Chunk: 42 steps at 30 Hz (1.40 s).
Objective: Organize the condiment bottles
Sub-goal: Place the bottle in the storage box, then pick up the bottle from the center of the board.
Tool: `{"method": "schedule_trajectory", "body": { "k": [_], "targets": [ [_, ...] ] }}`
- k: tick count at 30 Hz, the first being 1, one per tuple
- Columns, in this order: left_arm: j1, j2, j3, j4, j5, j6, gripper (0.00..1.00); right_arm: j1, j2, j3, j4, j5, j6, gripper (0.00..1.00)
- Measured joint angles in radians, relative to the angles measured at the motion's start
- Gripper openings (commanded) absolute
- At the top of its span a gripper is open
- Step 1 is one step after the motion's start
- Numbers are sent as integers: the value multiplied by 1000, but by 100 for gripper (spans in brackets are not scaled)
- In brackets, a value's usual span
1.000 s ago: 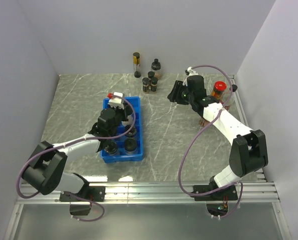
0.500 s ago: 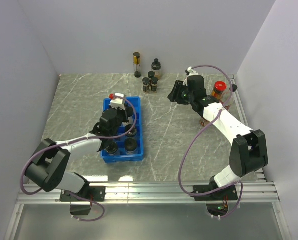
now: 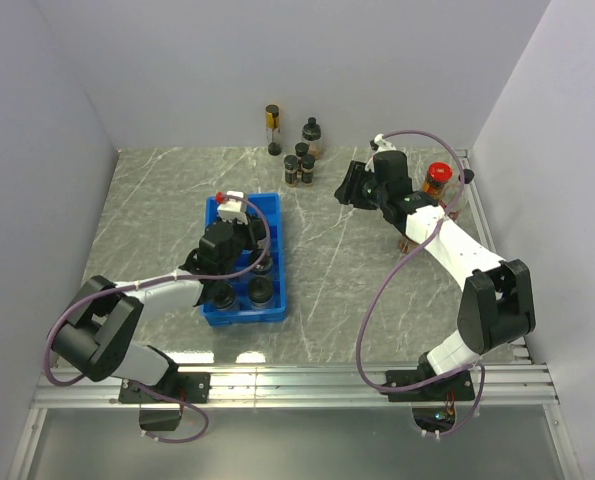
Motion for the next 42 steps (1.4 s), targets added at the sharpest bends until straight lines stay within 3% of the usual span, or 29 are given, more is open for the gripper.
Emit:
{"method": "schedule_trajectory", "body": {
  "k": [2, 5, 11, 16, 22, 31, 38, 42],
  "targets": [
    [0, 0, 2, -5, 3, -6, 33, 0, 0, 0, 0, 1, 0, 59],
    [-2, 0, 8, -24, 24, -25, 48, 0, 0, 0, 0, 1, 4, 61],
    [-5, -14, 51, -124, 29, -33, 59, 0, 0, 0, 0, 3, 11, 63],
    [-5, -72, 107, -232, -3, -28, 63, 0, 0, 0, 0, 3, 11, 65],
    [-5, -103, 267, -356, -65, -4, 74, 0, 20, 65, -42, 20, 7, 66],
    [54, -30, 667, -583, -32, -11, 80, -19, 229, 486, -249, 151, -10, 70],
    [158, -17, 688, -635, 51, -57, 80, -92, 375, 676, -416, 260, -9, 71],
    [167, -16, 687, -648, 71, -73, 80, -118, 414, 687, -449, 299, -29, 71]
  ]
}}
